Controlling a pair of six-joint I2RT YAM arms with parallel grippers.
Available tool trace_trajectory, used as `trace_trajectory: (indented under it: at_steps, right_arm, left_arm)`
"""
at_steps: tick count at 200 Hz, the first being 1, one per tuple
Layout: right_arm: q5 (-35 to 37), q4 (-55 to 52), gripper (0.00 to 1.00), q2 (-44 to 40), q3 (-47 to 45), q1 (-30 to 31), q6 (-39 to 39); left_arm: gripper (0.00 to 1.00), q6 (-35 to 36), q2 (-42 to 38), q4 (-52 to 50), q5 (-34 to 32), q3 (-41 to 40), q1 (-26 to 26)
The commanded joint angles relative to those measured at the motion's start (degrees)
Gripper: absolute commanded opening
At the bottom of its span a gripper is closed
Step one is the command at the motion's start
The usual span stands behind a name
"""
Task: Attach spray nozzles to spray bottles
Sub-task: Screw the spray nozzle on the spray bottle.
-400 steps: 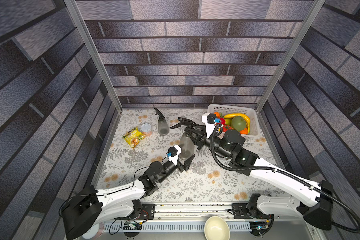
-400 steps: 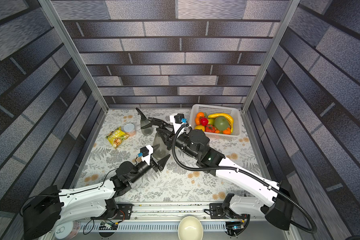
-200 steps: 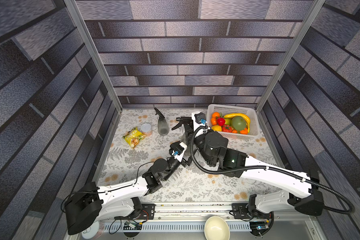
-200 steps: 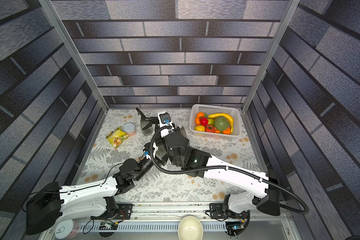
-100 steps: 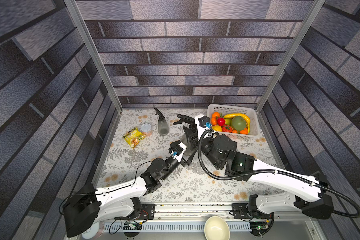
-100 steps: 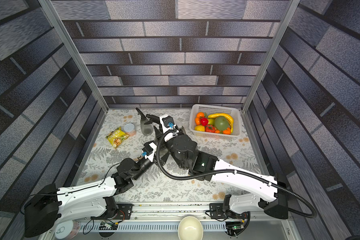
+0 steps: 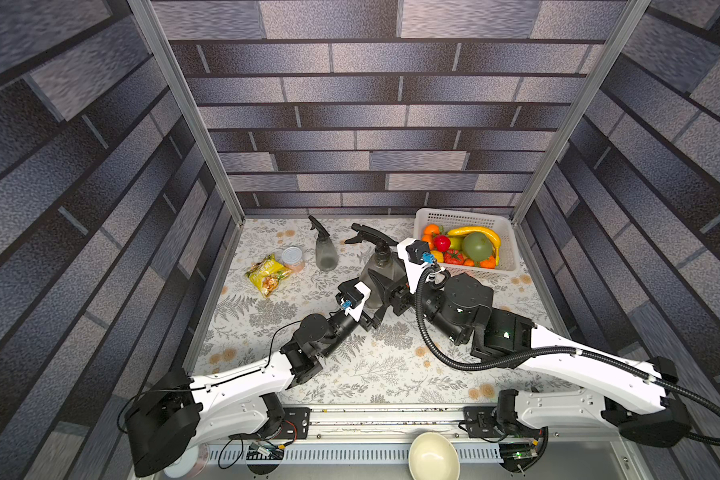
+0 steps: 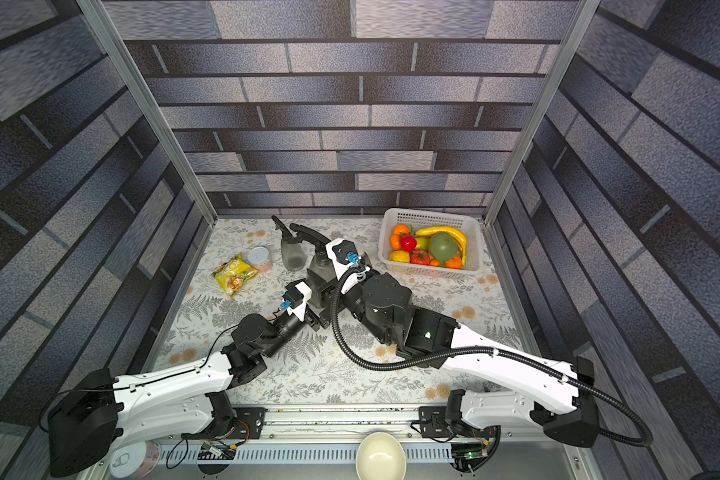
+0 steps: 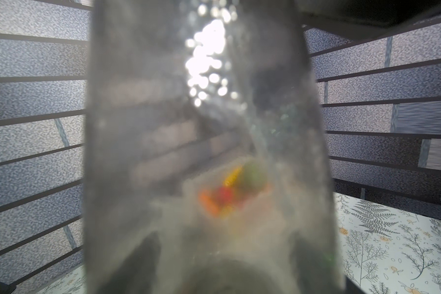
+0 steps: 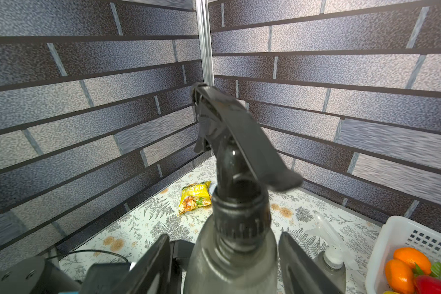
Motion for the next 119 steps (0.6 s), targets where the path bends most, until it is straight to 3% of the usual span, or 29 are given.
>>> trace_trajectory:
  at_steps: [1, 47, 71, 87, 119]
  right_arm:
    - [-1.51, -4.80, 0.69, -2.60, -1.10, 0.48, 1.28]
    - [-4.58, -13.61, 0.65, -5.56, 1.24, -0.75, 1.25]
    - [-14.42, -22.07, 0.65, -3.79, 9.81, -5.03, 2.02]
    - [-20.08, -26.44, 0.71, -1.46, 15.64, -7.66, 1.63]
    - [-26.00, -33.32, 0.77, 4.96, 27.65, -11.92, 1.37]
  left_arm:
    - [0.80, -1.69, -0.70, 1.73, 1.04, 1.86, 0.64]
    - [0.80, -1.93, -1.13, 0.11, 1.60, 1.43, 0.92]
    - [0.80, -1.87, -1.32, -0.78, 1.58, 0.72, 0.86]
    - [0.80, -2.08, -1.66, -1.87, 1.90, 0.54, 0.86]
    - [0.80, -2.22, -2.40, -3.11, 2.58, 0.38, 0.84]
